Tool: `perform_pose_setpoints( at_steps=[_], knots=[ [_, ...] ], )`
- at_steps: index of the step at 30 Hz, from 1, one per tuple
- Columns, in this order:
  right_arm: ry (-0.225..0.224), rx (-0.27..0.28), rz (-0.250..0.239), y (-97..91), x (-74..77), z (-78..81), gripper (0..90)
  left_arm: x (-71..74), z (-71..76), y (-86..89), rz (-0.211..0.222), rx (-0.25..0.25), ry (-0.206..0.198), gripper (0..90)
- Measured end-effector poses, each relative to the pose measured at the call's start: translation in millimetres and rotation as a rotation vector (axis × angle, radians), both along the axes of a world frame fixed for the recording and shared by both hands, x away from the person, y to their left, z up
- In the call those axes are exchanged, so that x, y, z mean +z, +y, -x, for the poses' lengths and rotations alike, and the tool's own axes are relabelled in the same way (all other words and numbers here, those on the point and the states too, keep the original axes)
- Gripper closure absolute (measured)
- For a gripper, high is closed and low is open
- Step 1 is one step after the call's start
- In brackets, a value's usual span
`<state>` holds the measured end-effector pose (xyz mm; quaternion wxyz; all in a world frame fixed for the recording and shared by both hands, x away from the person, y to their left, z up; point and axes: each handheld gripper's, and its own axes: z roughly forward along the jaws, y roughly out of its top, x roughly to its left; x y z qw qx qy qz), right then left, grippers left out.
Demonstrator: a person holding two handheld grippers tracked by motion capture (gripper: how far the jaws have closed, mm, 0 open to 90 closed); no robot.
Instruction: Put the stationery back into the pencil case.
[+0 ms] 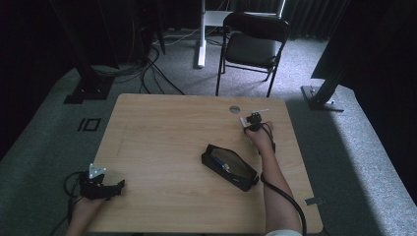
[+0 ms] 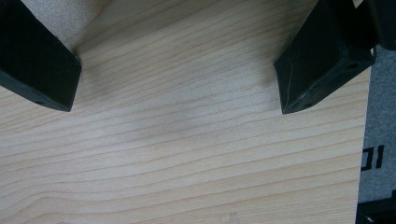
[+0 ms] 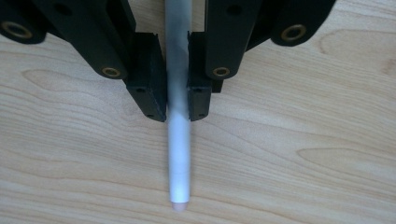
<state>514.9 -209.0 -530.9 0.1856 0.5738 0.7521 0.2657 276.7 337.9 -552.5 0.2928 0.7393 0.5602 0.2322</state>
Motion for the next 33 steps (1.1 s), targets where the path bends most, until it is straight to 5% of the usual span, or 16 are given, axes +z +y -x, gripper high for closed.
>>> perform_pose_setpoints(
  at_steps=[7, 14, 33],
  knots=[
    [-0.014, -0.009, 0.009, 2.0, -0.8, 1.7, 78.6, 0.0, 0.0, 0.0, 0.000, 0.000, 0.000, 0.3],
    [-0.004, -0.029, -0.039, -5.9, 4.1, 4.3, 78.6, 0.0, 0.0, 0.0, 0.000, 0.000, 0.000, 0.3],
    [-0.061, 0.083, -0.078, -18.3, 48.8, 28.2, 78.6, 0.0, 0.0, 0.0, 0.000, 0.000, 0.000, 0.3]
  ],
)
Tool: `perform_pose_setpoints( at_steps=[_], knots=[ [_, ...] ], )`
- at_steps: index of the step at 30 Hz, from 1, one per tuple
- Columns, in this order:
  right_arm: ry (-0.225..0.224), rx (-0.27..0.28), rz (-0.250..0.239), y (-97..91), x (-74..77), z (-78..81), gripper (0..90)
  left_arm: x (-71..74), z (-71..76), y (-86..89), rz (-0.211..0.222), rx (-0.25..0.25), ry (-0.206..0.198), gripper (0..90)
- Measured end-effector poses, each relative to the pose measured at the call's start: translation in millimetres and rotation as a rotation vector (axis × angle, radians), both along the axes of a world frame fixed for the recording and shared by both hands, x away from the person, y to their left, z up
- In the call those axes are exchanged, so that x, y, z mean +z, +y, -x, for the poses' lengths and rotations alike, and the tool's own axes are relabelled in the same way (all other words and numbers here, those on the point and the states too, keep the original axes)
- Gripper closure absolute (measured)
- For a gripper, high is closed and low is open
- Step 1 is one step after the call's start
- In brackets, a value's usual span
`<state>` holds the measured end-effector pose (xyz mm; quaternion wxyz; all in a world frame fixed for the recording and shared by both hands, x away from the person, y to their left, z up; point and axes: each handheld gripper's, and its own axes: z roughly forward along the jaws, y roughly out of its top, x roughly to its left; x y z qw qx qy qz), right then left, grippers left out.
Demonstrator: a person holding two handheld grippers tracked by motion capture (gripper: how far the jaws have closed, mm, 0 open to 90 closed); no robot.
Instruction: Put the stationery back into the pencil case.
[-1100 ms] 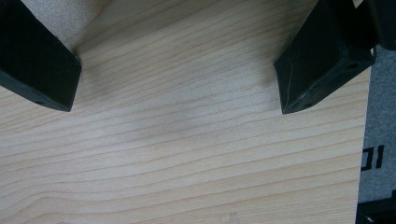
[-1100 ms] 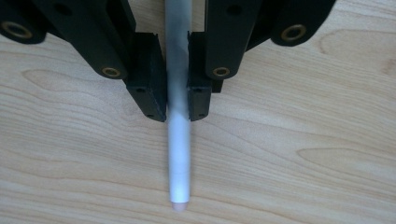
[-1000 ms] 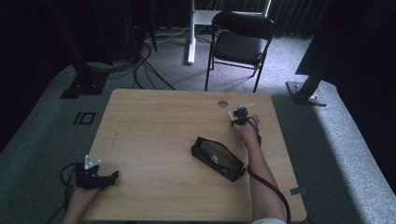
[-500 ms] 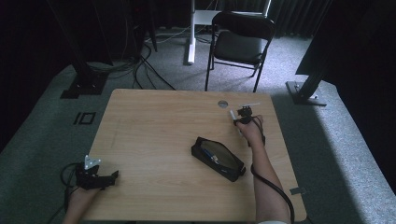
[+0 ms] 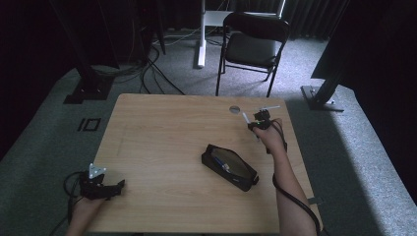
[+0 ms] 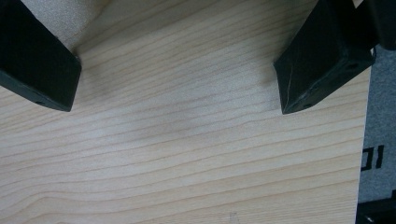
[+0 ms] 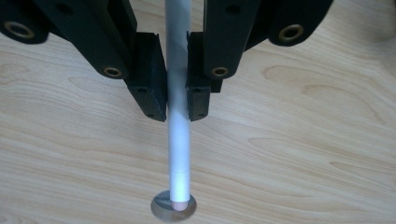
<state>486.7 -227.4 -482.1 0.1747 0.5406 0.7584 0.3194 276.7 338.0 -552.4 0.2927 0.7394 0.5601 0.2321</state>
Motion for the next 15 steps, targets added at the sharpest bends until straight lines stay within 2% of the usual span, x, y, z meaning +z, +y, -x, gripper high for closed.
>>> perform_pose_setpoints(
  at_steps=[11, 15],
  knots=[
    [-0.025, 0.061, -0.024, 0.4, 16.1, 14.9, 78.6, 0.0, 0.0, 0.0, 0.000, 0.000, 0.000, 0.3],
    [-0.028, 0.088, -0.018, 2.6, 21.2, 21.8, 78.6, 0.0, 0.0, 0.0, 0.000, 0.000, 0.000, 0.3]
  ],
)
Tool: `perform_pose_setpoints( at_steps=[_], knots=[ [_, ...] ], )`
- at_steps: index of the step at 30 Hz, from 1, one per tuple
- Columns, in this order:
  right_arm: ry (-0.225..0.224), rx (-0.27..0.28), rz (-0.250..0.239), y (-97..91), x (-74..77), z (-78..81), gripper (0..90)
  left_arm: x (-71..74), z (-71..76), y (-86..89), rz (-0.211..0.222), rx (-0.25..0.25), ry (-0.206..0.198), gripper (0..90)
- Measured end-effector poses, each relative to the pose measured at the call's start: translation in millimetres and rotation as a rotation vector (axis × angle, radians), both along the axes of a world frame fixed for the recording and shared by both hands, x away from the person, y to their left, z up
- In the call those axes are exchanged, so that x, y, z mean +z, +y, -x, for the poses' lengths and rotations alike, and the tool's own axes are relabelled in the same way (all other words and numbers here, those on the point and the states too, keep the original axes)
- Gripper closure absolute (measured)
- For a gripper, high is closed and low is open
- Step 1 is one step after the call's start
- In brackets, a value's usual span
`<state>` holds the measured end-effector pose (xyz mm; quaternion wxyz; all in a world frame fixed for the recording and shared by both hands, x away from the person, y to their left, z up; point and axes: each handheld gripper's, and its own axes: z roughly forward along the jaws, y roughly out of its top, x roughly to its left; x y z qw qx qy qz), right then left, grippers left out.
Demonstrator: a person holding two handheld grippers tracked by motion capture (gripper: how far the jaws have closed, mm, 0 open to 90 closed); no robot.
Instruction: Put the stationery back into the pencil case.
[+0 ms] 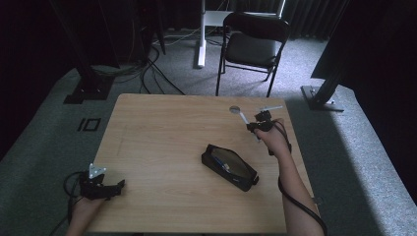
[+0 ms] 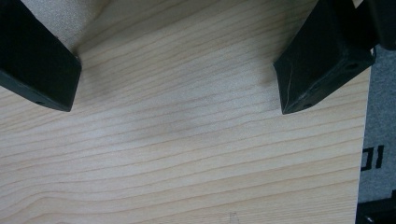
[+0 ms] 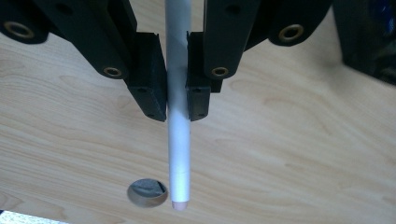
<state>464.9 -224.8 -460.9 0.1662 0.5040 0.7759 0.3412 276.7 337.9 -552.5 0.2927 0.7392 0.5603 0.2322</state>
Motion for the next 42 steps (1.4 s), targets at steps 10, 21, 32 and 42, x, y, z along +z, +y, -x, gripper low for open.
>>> perform_pose_setpoints(
  at_steps=[10, 21, 32, 42],
  knots=[
    [-0.034, 0.059, -0.015, 7.1, 11.3, 16.5, 78.6, 0.1, 0.0, 0.1, 0.000, -0.001, 0.000, 0.3],
    [-0.062, 0.127, -0.014, 17.0, 25.6, 36.6, 78.5, 0.1, 0.0, 0.1, 0.000, -0.001, 0.000, 0.3],
    [-0.086, 0.185, 0.007, 23.2, 38.0, 58.3, 78.6, 0.1, 0.0, 0.1, 0.000, -0.001, 0.000, 0.3],
    [-0.108, 0.234, -0.025, 26.7, 43.3, 78.2, 78.6, 0.1, 0.0, 0.1, 0.000, -0.001, 0.001, 0.3]
  ],
)
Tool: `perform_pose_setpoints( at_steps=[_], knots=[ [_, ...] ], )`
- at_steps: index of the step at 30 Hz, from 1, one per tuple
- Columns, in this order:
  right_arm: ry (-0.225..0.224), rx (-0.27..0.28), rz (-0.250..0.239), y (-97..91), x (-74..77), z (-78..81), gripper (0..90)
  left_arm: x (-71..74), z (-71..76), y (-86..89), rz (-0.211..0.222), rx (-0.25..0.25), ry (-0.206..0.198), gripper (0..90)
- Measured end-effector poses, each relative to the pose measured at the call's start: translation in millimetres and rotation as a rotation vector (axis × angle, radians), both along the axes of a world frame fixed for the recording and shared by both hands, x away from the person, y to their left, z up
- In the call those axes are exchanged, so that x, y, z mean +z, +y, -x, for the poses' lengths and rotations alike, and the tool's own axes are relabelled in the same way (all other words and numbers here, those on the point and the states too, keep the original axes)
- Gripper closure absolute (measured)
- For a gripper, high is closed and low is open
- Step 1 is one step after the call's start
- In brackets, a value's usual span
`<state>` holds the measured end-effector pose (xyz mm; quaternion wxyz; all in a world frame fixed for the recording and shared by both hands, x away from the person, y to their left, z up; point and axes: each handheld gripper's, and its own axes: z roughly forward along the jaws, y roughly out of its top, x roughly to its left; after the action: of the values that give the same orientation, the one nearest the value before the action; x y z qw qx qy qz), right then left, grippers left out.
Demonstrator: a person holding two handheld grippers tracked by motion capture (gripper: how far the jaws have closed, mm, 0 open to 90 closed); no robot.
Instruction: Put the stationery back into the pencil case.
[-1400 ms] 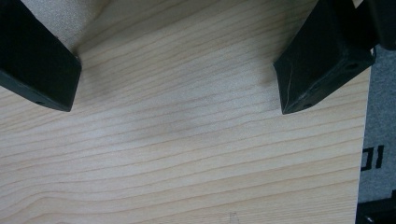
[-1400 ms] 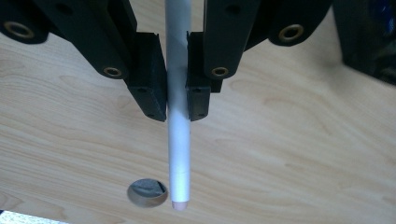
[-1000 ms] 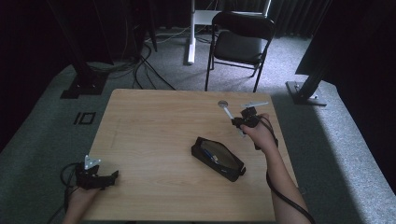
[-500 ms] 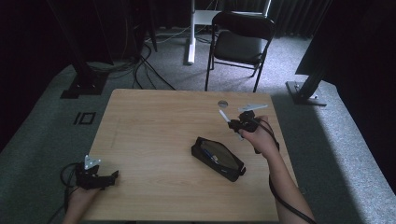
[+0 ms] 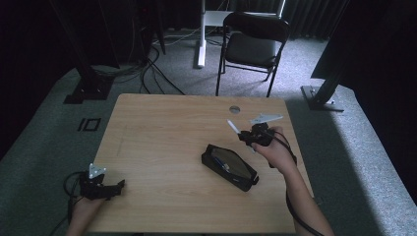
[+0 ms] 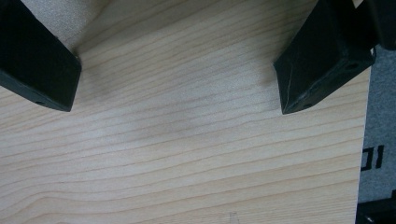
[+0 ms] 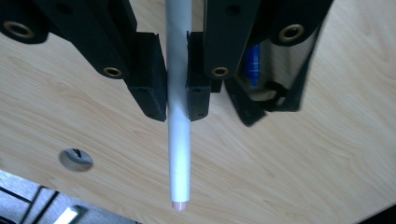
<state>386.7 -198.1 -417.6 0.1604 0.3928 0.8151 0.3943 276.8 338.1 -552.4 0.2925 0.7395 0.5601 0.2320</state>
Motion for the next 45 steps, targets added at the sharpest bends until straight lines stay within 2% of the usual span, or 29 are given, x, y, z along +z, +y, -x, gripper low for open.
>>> perform_pose_setpoints(
  at_steps=[2, 8, 9, 18, 20, 21, 32, 45],
  knots=[
    [-0.002, 0.025, 0.000, 3.6, 1.1, 7.3, 78.6, 0.0, 0.0, 0.0, 0.000, 0.000, 0.000, 0.3],
    [-0.005, 0.058, -0.003, 7.5, 3.1, 16.0, 78.6, -0.1, 0.0, -0.2, 0.002, 0.002, -0.002, 0.3],
    [-0.002, 0.063, -0.013, 8.0, 3.3, 17.4, 78.6, -0.1, 0.0, -0.2, 0.002, 0.002, -0.002, 0.3],
    [-0.003, 0.109, 0.003, 14.8, -0.3, 26.8, 78.5, 0.0, -0.1, 0.0, 0.000, 0.000, -0.001, 0.3],
    [0.000, 0.121, -0.011, 16.4, -1.7, 28.2, 78.5, 0.0, -0.1, 0.1, -0.001, -0.001, -0.001, 0.3],
    [0.002, 0.131, 0.004, 17.7, -2.6, 29.2, 78.5, 0.0, -0.1, 0.1, -0.001, -0.001, 0.000, 0.3],
    [0.032, 0.185, 0.034, 27.4, -15.2, 33.6, 78.5, 0.0, 0.0, 0.1, -0.001, -0.001, 0.000, 0.3],
    [0.096, 0.202, 0.092, 31.0, -32.1, 32.6, 78.5, 0.0, 0.0, 0.0, 0.000, 0.000, 0.000, 0.3]
  ],
)
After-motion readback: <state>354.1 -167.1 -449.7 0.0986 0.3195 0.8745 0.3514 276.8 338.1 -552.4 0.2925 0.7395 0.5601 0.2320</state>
